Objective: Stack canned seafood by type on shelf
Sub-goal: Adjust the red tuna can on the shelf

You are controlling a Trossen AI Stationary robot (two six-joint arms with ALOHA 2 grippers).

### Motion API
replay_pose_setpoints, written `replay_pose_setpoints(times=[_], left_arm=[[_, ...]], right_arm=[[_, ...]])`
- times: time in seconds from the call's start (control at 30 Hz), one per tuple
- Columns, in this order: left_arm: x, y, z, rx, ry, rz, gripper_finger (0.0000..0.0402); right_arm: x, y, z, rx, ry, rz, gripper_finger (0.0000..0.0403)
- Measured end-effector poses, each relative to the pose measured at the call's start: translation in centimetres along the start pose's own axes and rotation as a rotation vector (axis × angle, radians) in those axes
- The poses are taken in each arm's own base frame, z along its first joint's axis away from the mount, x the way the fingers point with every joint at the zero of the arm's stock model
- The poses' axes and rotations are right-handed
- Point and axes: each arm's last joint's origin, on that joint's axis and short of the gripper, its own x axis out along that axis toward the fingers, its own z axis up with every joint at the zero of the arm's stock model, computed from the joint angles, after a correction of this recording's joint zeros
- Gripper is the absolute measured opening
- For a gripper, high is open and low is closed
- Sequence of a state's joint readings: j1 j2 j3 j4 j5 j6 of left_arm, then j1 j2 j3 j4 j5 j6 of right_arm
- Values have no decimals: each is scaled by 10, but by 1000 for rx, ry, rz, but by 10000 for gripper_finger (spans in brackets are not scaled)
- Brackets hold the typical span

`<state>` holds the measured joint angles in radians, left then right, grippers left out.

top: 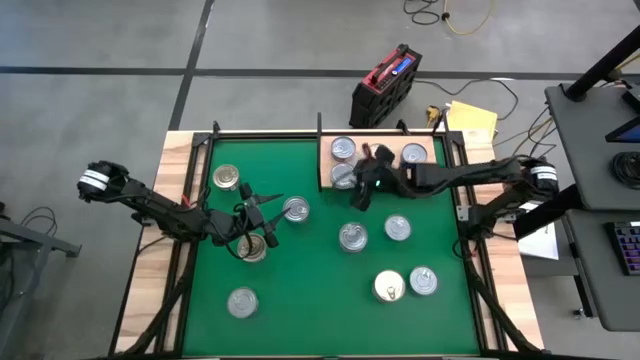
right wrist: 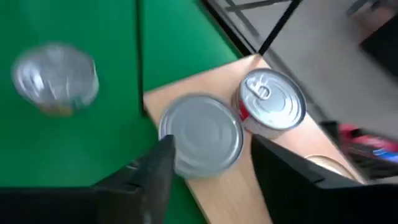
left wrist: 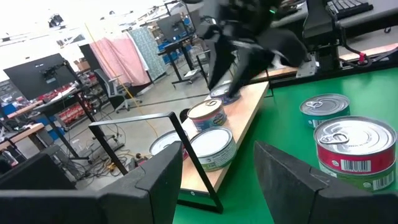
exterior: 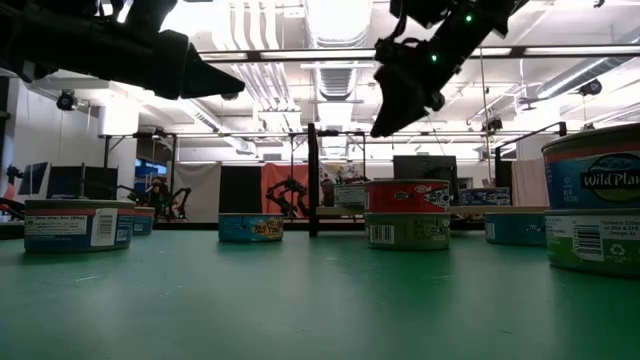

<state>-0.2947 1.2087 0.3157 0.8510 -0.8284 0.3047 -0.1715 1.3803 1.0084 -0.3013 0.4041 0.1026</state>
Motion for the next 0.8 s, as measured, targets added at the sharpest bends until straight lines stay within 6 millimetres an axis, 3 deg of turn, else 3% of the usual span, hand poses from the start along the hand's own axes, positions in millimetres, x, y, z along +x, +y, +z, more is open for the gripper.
replay_pose_setpoints(times=[0.13, 0.3, 0.53, 0.8], left_arm=[[0, 0, 0, -1, -1, 0, 182], [0, 0, 0, -1, -1, 0, 182], [0, 0, 0, -1, 0, 0, 182], [0, 0, 0, 1, 1, 0, 182]], right_arm=[[6, -25, 6, 145, -9, 108, 123], [30, -49, 2, 242, 31, 165, 23], [53, -71, 1, 366, 27, 106, 10], [75, -74, 24, 360, 36, 80, 9]])
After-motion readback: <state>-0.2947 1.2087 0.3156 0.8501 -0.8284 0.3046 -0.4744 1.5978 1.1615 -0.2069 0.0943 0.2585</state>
